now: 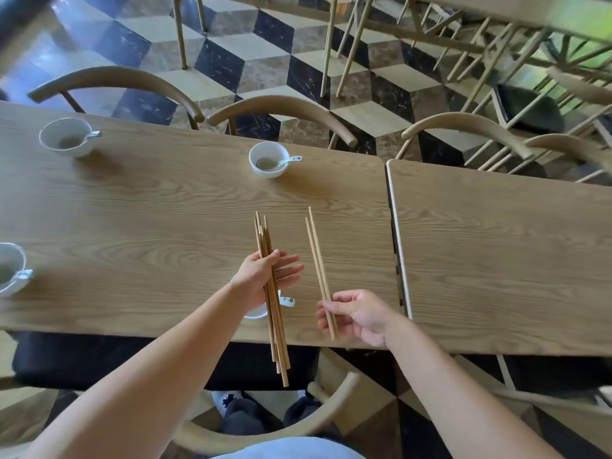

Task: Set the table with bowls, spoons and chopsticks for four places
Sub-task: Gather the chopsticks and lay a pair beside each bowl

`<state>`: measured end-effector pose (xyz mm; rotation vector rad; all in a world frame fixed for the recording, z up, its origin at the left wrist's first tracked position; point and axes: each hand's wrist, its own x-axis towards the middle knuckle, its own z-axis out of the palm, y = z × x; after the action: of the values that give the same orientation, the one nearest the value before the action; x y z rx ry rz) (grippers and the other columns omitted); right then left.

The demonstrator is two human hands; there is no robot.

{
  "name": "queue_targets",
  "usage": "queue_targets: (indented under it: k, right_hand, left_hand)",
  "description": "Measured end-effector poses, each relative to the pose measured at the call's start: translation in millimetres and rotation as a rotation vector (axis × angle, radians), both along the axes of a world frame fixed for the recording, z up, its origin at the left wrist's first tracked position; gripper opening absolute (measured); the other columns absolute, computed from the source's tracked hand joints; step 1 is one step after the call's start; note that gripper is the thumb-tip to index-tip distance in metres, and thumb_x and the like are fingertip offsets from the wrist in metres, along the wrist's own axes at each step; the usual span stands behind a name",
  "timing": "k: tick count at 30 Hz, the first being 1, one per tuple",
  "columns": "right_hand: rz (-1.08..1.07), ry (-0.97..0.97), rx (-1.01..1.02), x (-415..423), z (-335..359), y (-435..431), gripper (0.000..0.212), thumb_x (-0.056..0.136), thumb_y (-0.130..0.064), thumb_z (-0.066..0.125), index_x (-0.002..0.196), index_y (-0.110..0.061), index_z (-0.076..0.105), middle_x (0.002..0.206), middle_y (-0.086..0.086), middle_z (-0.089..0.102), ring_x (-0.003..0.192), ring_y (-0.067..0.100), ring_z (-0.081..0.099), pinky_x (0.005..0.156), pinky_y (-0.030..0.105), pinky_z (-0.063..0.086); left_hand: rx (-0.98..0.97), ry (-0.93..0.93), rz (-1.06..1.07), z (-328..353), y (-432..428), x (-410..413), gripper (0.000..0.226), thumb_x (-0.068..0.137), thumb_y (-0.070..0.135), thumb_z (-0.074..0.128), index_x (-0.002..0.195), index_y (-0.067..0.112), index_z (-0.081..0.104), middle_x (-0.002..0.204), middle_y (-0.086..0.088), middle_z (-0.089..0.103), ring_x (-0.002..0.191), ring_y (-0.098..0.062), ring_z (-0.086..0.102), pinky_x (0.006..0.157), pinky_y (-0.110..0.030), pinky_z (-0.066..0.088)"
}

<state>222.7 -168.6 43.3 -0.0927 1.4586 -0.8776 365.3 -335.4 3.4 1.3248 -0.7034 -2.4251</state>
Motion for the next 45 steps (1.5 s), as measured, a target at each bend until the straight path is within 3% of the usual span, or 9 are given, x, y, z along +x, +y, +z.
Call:
queue_targets:
  k: [7,12,16,23,29,32,35,38,45]
  right_hand:
    - [-0.136,-0.052,0.143,-2.3,-51.8,2.2,0.03,0.091,-0.001,0.065,0.119,0.012,0.062,0.088,0.018,0.072,0.077,0.029,0.07,0.08,0.045,0.059]
    - [-0.09,-0.048,0.235,16.1,-87.6,-4.3,0.034,0.091,-0.007,0.068,0.124,0.002,0.063,0.087,0.011,0.071,0.073,0.02,0.065,0.069,0.036,0.055]
    - [-0.066,0.092,0.281,26.9,-106.7,-11.5,0.033,0.09,-0.008,0.07,0.121,-0.005,0.059,0.089,0.011,0.07,0.069,0.018,0.063,0.064,0.031,0.05]
    - [0.036,0.38,0.337,39.8,-128.1,-24.5,0.016,0.095,-0.011,0.062,0.09,-0.015,0.047,0.082,0.006,0.054,0.059,0.015,0.05,0.035,0.021,0.042]
    - [0.251,0.772,0.385,45.0,-137.8,-36.2,0.034,0.089,-0.02,0.069,0.066,-0.016,0.044,0.068,-0.002,0.046,0.057,0.015,0.044,0.05,0.024,0.038]
    - [0.307,0.825,0.355,47.2,-137.8,-34.2,0.025,0.088,-0.029,0.07,0.098,-0.011,0.055,0.085,0.0,0.047,0.072,0.016,0.047,0.069,0.03,0.045]
    - [0.414,0.867,0.314,47.3,-142.8,-30.4,0.056,0.089,-0.037,0.065,0.131,-0.005,0.046,0.101,0.01,0.045,0.089,0.022,0.041,0.089,0.042,0.046]
    - [0.441,0.915,0.294,52.7,-147.2,-33.5,0.068,0.088,-0.038,0.066,0.14,-0.004,0.037,0.112,0.017,0.053,0.091,0.023,0.037,0.094,0.046,0.046]
    - [0.375,0.899,0.37,76.4,-147.3,-50.4,0.031,0.09,-0.009,0.064,0.114,-0.011,0.045,0.113,0.011,0.051,0.098,0.026,0.059,0.091,0.044,0.052]
  left_hand:
    - [0.05,-0.071,0.049,-8.5,-6.2,27.1,0.024,0.106,0.013,0.046,0.119,-0.006,0.054,0.106,-0.022,0.076,0.093,-0.037,0.076,0.062,-0.039,0.063]
    - [0.083,-0.169,0.077,-19.4,-5.1,50.2,0.017,0.104,0.014,0.053,0.106,-0.001,0.061,0.083,-0.015,0.077,0.056,-0.023,0.07,0.053,-0.033,0.061]
    - [0.098,-0.224,0.071,-24.1,-1.0,62.1,0.016,0.104,0.017,0.052,0.1,0.004,0.061,0.061,-0.005,0.063,0.041,-0.012,0.05,0.039,-0.023,0.047]
    - [0.105,-0.205,0.064,-24.2,3.4,74.1,0.018,0.105,0.019,0.051,0.094,0.009,0.061,0.063,-0.002,0.055,0.043,-0.01,0.044,0.038,-0.02,0.042]
    - [0.111,-0.217,0.024,-23.4,-0.6,89.1,0.018,0.106,0.02,0.048,0.1,0.008,0.059,0.065,-0.004,0.057,0.046,-0.012,0.046,0.041,-0.024,0.047]
    - [0.103,-0.252,0.024,-22.8,-1.6,95.0,0.018,0.106,0.02,0.048,0.101,0.007,0.06,0.065,-0.004,0.056,0.046,-0.012,0.046,0.041,-0.025,0.047]
    - [0.089,-0.282,0.027,-19.8,-2.1,98.2,0.018,0.106,0.018,0.048,0.101,0.006,0.06,0.065,-0.004,0.056,0.046,-0.013,0.045,0.042,-0.023,0.048]
    - [0.086,-0.292,0.021,-16.9,-1.1,99.1,0.017,0.106,0.018,0.048,0.1,0.007,0.059,0.064,-0.004,0.055,0.047,-0.013,0.044,0.043,-0.022,0.048]
    - [0.085,-0.309,0.017,-17.1,3.7,102.1,0.016,0.106,0.016,0.048,0.101,0.006,0.058,0.066,-0.005,0.053,0.048,-0.014,0.042,0.042,-0.023,0.046]
